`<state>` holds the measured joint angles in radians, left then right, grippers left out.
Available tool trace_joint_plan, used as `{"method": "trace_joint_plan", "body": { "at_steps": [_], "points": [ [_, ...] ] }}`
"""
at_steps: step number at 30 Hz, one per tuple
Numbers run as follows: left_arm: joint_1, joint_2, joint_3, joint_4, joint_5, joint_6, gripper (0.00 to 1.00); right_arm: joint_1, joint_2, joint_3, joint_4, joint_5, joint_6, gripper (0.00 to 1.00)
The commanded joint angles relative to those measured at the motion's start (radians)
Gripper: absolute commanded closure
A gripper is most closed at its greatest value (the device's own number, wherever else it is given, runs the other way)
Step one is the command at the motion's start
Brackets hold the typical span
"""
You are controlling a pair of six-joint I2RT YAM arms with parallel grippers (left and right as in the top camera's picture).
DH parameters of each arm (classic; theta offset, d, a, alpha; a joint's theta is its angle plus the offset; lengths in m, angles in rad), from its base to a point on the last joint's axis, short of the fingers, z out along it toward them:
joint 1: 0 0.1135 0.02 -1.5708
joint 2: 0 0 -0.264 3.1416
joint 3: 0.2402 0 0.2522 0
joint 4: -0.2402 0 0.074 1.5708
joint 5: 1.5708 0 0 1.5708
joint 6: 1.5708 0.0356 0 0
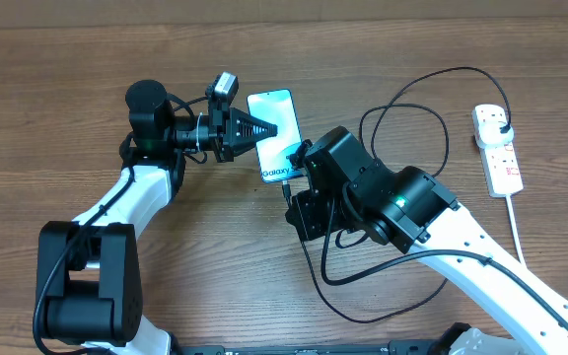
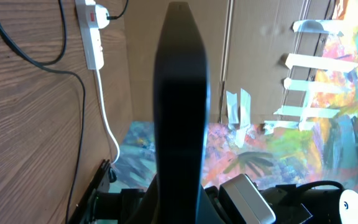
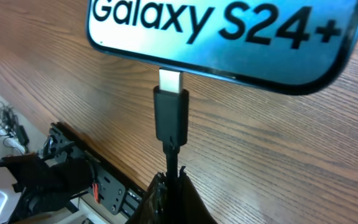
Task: Plug charger to phone and switch on socket
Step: 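Bring the USB-C plug up to the phone's bottom port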
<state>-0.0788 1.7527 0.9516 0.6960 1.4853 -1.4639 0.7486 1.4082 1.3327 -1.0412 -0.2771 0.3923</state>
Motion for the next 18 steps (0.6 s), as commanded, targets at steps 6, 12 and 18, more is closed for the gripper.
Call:
{"method": "trace_joint_plan", "body": {
  "at_steps": [6, 12, 18],
  "points": [
    [-0.007, -0.004, 0.026, 0.005, 0.090, 0.078, 0.96, 0.004, 0.000, 0.003, 0.011, 0.068, 0.003, 0.96],
    [-0.006, -0.004, 0.026, 0.005, 0.090, 0.113, 0.96, 0.004, 0.000, 0.004, 0.008, 0.068, 0.004, 0.96],
    [-0.006, -0.004, 0.026, 0.005, 0.082, 0.117, 0.96, 0.004, -0.005, 0.004, 0.000, 0.068, 0.005, 0.96]
  ]
}}
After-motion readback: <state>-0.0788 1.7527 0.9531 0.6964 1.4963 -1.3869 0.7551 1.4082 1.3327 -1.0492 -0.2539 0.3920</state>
